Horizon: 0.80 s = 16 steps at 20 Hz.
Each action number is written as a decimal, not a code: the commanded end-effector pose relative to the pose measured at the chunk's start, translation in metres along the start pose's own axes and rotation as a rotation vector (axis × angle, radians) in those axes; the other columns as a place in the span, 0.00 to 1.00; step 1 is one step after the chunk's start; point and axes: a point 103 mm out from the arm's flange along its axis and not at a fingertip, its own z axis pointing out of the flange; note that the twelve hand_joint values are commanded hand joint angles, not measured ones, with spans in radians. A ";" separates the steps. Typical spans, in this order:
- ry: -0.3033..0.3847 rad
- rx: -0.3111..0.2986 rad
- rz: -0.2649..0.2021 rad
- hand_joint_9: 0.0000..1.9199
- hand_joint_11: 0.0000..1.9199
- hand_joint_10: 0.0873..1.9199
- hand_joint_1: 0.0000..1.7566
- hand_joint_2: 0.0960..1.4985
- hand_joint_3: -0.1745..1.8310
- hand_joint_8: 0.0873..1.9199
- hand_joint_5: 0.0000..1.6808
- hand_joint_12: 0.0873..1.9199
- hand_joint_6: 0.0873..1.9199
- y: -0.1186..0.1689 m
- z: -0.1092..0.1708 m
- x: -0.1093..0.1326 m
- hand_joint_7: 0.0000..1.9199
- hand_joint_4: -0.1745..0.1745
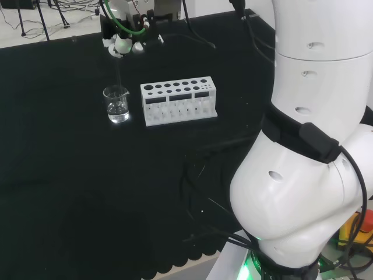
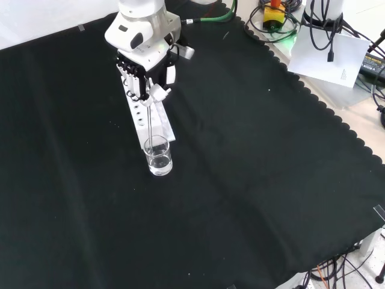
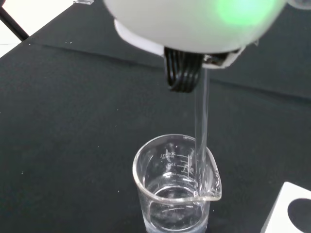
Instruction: Stir in the beaker to the left of the white test tube rack with the glass rod.
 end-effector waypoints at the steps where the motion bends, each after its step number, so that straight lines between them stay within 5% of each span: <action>1: 0.000 -0.005 -0.020 0.90 0.91 0.24 0.76 0.28 0.55 0.41 0.80 0.12 0.20 -0.010 -0.006 0.018 0.72 0.00; 7: 0.000 -0.020 -0.066 0.90 0.91 0.24 0.76 0.28 0.55 0.41 0.80 0.12 0.20 0.000 -0.008 0.046 0.72 0.00; 16: 0.005 -0.018 -0.037 0.90 0.91 0.24 0.76 0.28 0.55 0.41 0.80 0.12 0.20 0.007 -0.002 0.016 0.72 0.00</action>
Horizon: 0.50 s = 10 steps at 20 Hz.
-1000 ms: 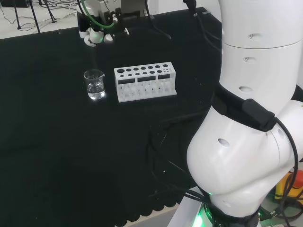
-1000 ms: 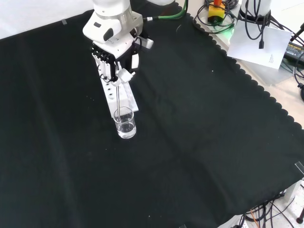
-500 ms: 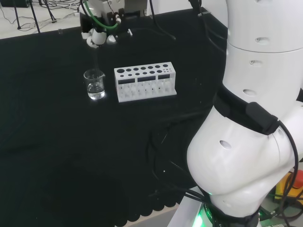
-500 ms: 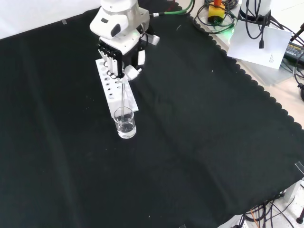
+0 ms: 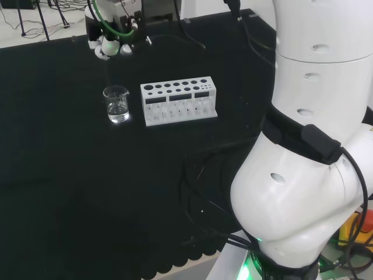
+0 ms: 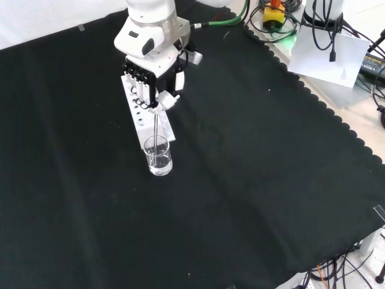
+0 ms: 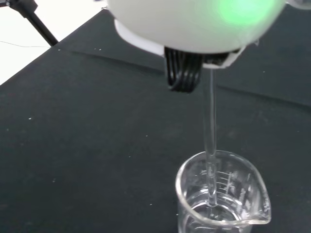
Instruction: Stir in the beaker to the left of the white test tube rack with the glass rod.
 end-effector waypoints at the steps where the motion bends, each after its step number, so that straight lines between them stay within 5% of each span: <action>1: 0.006 0.000 0.014 0.90 0.91 0.24 0.76 0.28 0.55 0.41 0.80 0.12 0.20 -0.007 0.003 -0.016 0.72 0.00; 10: -0.010 -0.028 -0.003 0.90 0.91 0.23 0.76 0.28 0.55 0.41 0.80 0.12 0.20 -0.026 -0.015 -0.013 0.72 0.00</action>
